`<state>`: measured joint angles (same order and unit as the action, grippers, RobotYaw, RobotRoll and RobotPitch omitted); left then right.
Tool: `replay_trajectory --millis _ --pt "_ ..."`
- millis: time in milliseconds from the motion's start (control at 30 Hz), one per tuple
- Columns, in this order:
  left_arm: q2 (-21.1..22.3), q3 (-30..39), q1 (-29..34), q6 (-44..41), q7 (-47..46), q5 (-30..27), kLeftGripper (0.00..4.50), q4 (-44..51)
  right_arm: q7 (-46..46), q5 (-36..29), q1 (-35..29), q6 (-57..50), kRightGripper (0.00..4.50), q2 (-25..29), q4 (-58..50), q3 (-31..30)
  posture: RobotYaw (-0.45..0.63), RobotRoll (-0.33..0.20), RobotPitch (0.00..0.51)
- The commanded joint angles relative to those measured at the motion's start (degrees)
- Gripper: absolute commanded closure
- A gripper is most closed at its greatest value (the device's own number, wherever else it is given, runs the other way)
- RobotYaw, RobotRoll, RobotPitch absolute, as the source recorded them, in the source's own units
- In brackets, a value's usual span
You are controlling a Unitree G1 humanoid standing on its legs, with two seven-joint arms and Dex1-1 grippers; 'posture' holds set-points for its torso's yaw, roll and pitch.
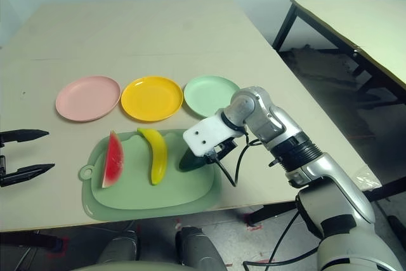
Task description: Place the fruits into color-matched plates.
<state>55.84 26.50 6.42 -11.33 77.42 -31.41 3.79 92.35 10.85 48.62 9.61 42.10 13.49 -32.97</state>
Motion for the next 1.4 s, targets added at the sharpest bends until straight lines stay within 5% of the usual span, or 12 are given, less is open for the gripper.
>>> replay_trajectory --millis 33,267,500,967,1100,1400 --pt "0.9 -0.7 -0.6 -0.6 -1.0 1.1 0.00 -0.5 -0.4 -0.2 7.2 -2.2 1.47 -2.3 6.5 2.0 0.01 0.000 0.098" --pt "-0.7 0.0 -5.0 -9.6 -8.3 -3.1 0.00 1.0 -14.7 7.3 27.4 3.0 1.47 -9.4 37.6 2.5 0.00 0.000 0.094" --pt "-0.7 0.2 -7.9 -16.2 -14.6 -3.9 0.00 1.6 -26.7 14.6 32.2 3.2 1.47 -14.0 54.7 1.6 0.01 0.000 0.091" --pt "0.8 -1.0 -5.2 -16.3 -12.8 -1.8 0.00 3.9 -30.7 22.2 31.9 -0.2 1.47 -16.0 59.9 0.5 0.02 0.000 0.092" --pt "0.8 -1.6 -4.9 -15.3 -11.8 -1.1 0.00 4.0 -30.3 22.2 31.8 0.2 0.06 -16.0 59.9 0.9 0.02 0.000 0.093" --pt "1.1 -1.5 -4.9 -12.4 -9.2 -0.5 0.00 3.4 -28.5 22.3 31.7 3.9 0.02 -15.4 59.0 0.8 0.02 0.000 0.091"
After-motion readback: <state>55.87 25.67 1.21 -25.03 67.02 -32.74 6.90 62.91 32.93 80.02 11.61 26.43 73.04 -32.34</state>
